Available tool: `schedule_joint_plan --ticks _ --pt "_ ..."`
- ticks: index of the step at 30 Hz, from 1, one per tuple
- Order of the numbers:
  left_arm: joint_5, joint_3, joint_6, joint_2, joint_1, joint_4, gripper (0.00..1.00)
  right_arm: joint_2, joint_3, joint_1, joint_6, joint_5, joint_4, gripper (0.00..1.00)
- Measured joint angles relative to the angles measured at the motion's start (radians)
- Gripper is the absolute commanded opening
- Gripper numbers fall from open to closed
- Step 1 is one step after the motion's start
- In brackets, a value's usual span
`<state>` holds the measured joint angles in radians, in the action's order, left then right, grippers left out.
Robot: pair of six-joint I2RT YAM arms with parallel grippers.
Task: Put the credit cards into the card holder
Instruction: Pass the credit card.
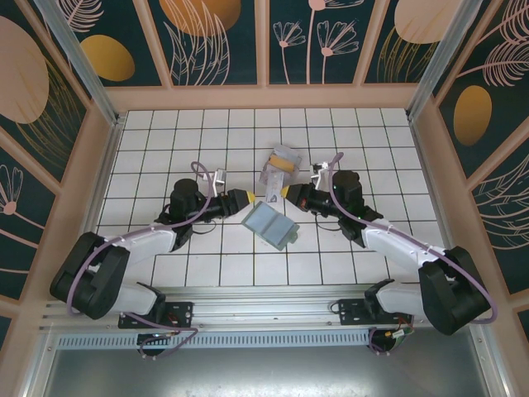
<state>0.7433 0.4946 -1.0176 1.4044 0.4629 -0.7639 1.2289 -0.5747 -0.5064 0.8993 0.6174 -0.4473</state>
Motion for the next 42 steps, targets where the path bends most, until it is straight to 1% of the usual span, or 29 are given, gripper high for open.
schedule_joint_plan --ticks 6,12,15,16,20,22,24,25,26,27,29,31,33,38,40,41,42 --pt "0.061 -0.001 -0.085 0.067 0.0 -0.185 0.6 0.009 0.0 0.0 0.035 0.071 -0.082 0.0" --pt "0.088 0.0 -0.12 0.101 0.0 -0.256 0.59 0.035 -0.011 -0.021 0.053 0.108 -0.106 0.0" --pt "0.095 0.009 -0.14 0.113 0.0 -0.29 0.57 0.058 -0.021 -0.037 0.053 0.118 -0.114 0.0" --pt "0.096 0.011 -0.146 0.114 0.0 -0.3 0.54 0.066 -0.024 -0.042 0.054 0.119 -0.118 0.0" --pt "0.106 0.02 -0.164 0.115 0.0 -0.328 0.28 0.091 -0.027 -0.058 0.057 0.126 -0.134 0.0" --pt "0.113 0.021 -0.173 0.115 0.0 -0.343 0.17 0.099 -0.027 -0.058 0.06 0.129 -0.141 0.0" --pt "0.114 0.022 -0.177 0.115 0.0 -0.353 0.01 0.104 -0.027 -0.058 0.061 0.131 -0.148 0.0" --pt "0.113 0.022 -0.182 0.115 0.0 -0.355 0.0 0.105 -0.027 -0.058 0.063 0.132 -0.149 0.02" --pt "0.114 0.022 -0.179 0.115 -0.001 -0.358 0.0 0.105 -0.028 -0.057 0.066 0.132 -0.15 0.09" --pt "0.113 0.022 -0.182 0.115 -0.001 -0.36 0.0 0.105 -0.029 -0.056 0.069 0.132 -0.151 0.19" --pt "0.113 0.022 -0.181 0.115 -0.001 -0.361 0.0 0.105 -0.029 -0.056 0.08 0.127 -0.153 0.33" --pt "0.113 0.022 -0.181 0.115 -0.001 -0.361 0.0 0.105 -0.029 -0.052 0.083 0.12 -0.156 0.39" --pt "0.114 0.022 -0.181 0.115 -0.001 -0.361 0.0 0.105 -0.029 -0.05 0.086 0.116 -0.163 0.4" --pt "0.118 0.022 -0.182 0.115 -0.001 -0.362 0.0 0.123 -0.034 -0.05 0.088 0.117 -0.179 0.4" --pt "0.122 0.022 -0.182 0.115 -0.001 -0.362 0.0 0.141 -0.045 -0.05 0.088 0.117 -0.185 0.36" --pt "0.124 0.022 -0.182 0.115 -0.001 -0.362 0.0 0.151 -0.055 -0.052 0.091 0.117 -0.186 0.34" --pt "0.125 0.022 -0.182 0.115 -0.001 -0.362 0.0 0.161 -0.064 -0.053 0.095 0.117 -0.188 0.29"
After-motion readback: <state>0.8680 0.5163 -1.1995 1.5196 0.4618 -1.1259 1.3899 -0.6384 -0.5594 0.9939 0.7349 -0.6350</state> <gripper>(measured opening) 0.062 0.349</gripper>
